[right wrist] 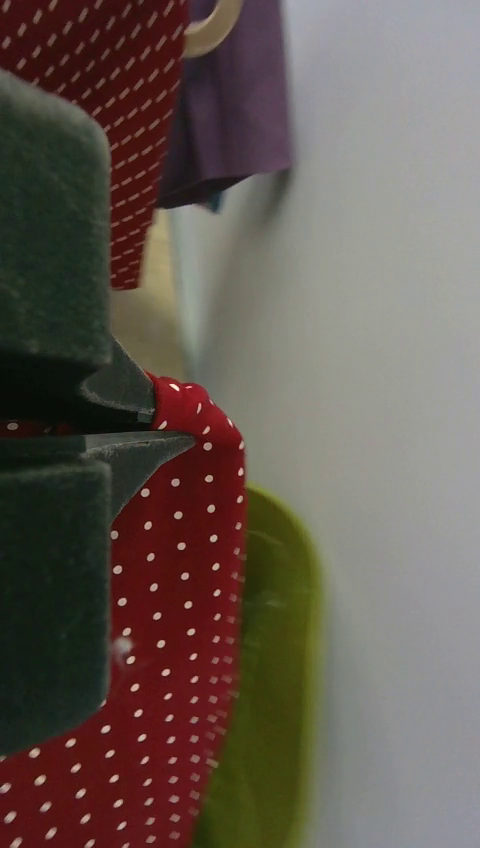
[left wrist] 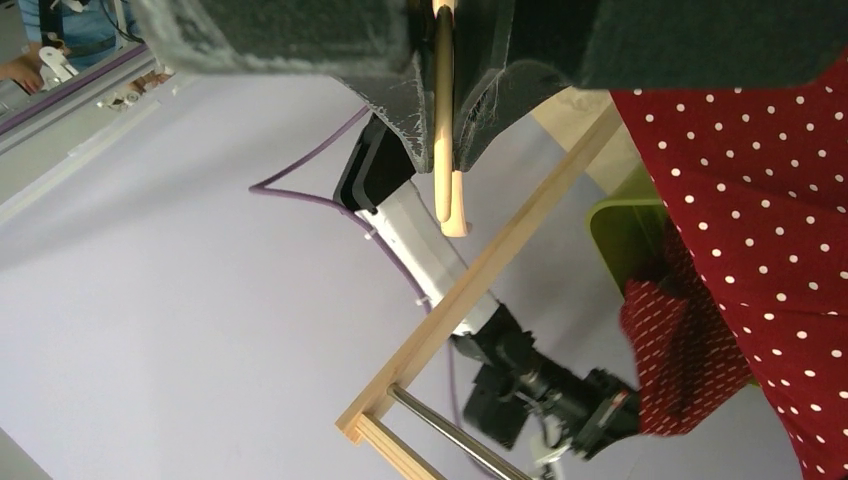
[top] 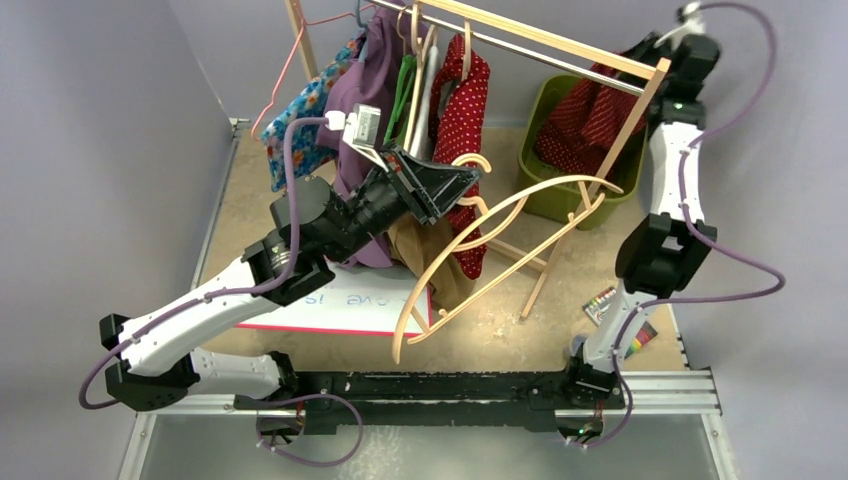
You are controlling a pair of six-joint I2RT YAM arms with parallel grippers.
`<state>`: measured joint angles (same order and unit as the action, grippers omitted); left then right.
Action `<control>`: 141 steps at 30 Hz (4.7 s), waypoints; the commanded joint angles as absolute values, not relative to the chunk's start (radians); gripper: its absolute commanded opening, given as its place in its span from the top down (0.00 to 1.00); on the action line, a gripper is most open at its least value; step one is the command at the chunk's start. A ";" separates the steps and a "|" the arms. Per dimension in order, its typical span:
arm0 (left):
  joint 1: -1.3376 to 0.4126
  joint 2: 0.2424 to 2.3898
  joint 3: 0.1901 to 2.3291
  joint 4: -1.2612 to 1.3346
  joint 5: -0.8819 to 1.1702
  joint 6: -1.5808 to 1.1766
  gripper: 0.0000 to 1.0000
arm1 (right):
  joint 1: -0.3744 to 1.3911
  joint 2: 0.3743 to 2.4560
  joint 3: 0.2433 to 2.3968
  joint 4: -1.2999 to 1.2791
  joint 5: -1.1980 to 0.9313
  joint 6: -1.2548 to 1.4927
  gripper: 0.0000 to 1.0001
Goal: Remove the skirt from the hanger
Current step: Place the skirt in the bin, then adjust the hanger.
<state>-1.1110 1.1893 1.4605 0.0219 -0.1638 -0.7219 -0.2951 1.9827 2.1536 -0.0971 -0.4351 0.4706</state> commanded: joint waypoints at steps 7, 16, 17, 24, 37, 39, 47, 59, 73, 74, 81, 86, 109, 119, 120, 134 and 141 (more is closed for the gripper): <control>-1.109 1.168 1.503 0.058 -0.173 -0.725 1.00 | -0.301 1.795 1.882 -0.244 -0.281 0.359 0.64; -1.109 1.189 1.534 0.064 -0.164 -0.709 1.00 | -0.316 1.514 1.620 -0.355 -0.062 0.287 0.16; -1.109 1.192 1.536 0.071 -0.159 -0.709 1.00 | -0.317 1.458 1.556 -0.339 -0.048 0.299 0.15; -1.109 1.219 1.564 0.084 -0.143 -0.706 1.00 | -0.318 0.997 1.242 -0.306 0.018 0.437 0.15; -1.109 1.166 1.521 0.108 -0.220 -0.667 1.00 | -0.263 0.524 1.178 -0.680 -0.079 0.402 0.16; -1.109 1.170 1.522 0.117 -0.220 -0.666 1.00 | -0.243 0.499 1.183 -0.723 -0.179 0.337 0.16; -1.109 1.196 1.523 0.149 -0.216 -0.647 1.00 | -0.118 0.486 1.206 -0.682 -0.781 0.253 0.12; -1.109 1.168 1.437 0.221 -0.283 -0.653 1.00 | -0.097 0.528 1.087 -0.395 -1.098 0.503 0.11; -1.109 1.044 1.378 0.159 -0.294 -0.641 1.00 | -0.092 0.589 0.996 -0.226 -1.004 0.659 0.12; -1.109 1.034 1.375 0.153 -0.303 -0.636 1.00 | -0.092 0.593 0.997 -0.220 -1.005 0.660 0.12; -1.108 1.062 1.381 0.178 -0.358 -0.598 1.00 | -0.092 0.630 0.976 -0.149 -0.977 0.787 0.14; -1.108 1.121 1.411 0.227 -0.358 -0.589 1.00 | -0.093 0.609 0.975 -0.085 -0.926 0.899 0.15; -1.109 1.214 1.429 0.330 -0.284 -0.680 1.00 | -0.093 0.624 0.976 -0.041 -0.769 1.095 0.55; -1.109 1.213 1.420 0.304 -0.269 -0.702 1.00 | -0.093 0.587 0.825 0.151 -0.783 1.277 0.81; -1.109 1.215 1.423 0.296 -0.265 -0.702 1.00 | -0.092 0.587 0.825 0.150 -0.783 1.272 0.88; -1.109 1.163 1.417 0.113 -0.272 -0.707 0.66 | -0.092 0.561 0.774 0.332 -0.814 1.338 1.00; -1.109 1.159 1.501 -0.076 -0.281 -0.696 0.54 | -0.093 0.558 0.761 0.306 -0.811 1.306 1.00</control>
<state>-1.1065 1.1854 1.4178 0.0143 -0.2874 -0.6964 -0.0963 0.5690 0.7658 0.2493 -0.8040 1.3331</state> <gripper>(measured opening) 0.454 0.041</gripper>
